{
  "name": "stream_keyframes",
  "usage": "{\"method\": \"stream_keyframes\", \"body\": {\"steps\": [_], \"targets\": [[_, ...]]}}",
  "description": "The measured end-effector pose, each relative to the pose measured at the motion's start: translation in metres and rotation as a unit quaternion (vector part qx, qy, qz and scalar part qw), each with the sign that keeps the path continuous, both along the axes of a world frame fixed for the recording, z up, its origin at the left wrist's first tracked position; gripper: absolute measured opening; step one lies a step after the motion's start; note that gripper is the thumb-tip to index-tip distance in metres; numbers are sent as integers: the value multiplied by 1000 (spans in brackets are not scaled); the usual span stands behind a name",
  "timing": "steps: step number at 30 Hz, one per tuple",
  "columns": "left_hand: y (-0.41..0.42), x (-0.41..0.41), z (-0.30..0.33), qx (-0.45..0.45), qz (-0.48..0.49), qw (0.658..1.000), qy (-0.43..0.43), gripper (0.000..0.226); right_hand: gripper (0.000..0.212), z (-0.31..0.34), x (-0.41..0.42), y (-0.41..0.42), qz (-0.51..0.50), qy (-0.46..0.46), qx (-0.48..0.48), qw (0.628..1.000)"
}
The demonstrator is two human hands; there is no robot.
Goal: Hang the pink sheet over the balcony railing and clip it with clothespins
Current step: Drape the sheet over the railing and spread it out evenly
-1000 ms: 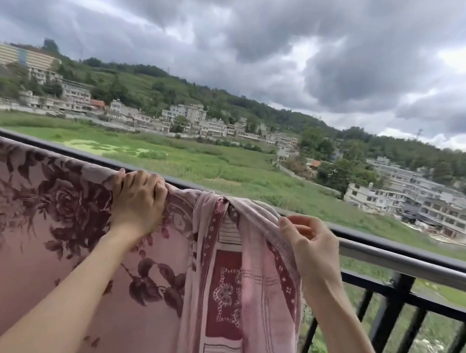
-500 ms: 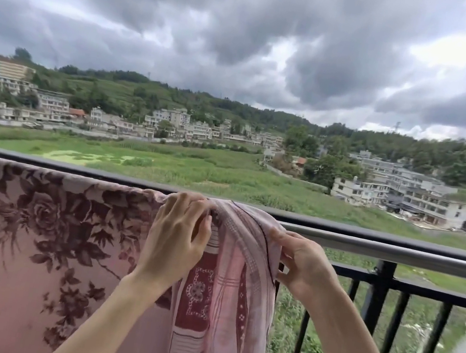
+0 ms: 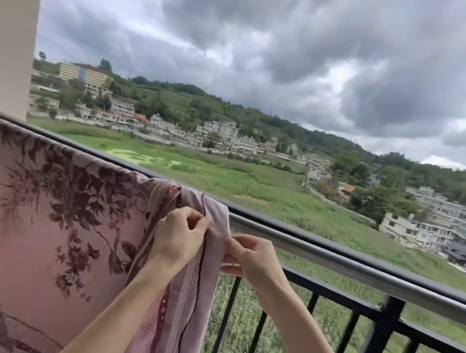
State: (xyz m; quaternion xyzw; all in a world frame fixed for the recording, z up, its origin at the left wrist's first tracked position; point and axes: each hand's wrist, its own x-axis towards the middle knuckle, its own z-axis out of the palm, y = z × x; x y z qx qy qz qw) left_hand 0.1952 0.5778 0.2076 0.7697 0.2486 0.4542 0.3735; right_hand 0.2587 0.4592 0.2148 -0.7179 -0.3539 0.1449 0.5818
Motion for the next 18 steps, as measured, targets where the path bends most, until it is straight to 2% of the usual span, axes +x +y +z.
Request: {"method": "stream_keyframes", "body": {"steps": [1,3,5,7,10,13,15,18], "targets": [[-3,-2,2,-12,4,1000,-16,14,23,3,4,-3,-14,-80,-39,996],[-8,-9,7,-13,20,999,-45,12,27,14,11,-6,-64,-249,-75,963],[-10,-13,17,12,31,998,-61,12,22,32,18,0,-100,-352,-45,930],[-11,-13,30,39,37,996,-70,11,23,54,28,13,-75,-419,-41,904],[-14,-7,46,56,31,996,-70,10,35,74,44,37,19,-470,-74,879],[-6,-3,58,43,15,996,-76,13,27,76,49,61,97,-496,-100,857],[2,0,65,23,4,995,-99,14,21,79,54,72,107,-507,-98,850],[7,7,74,35,-13,995,-91,13,17,93,69,69,79,-495,-47,864]]}}
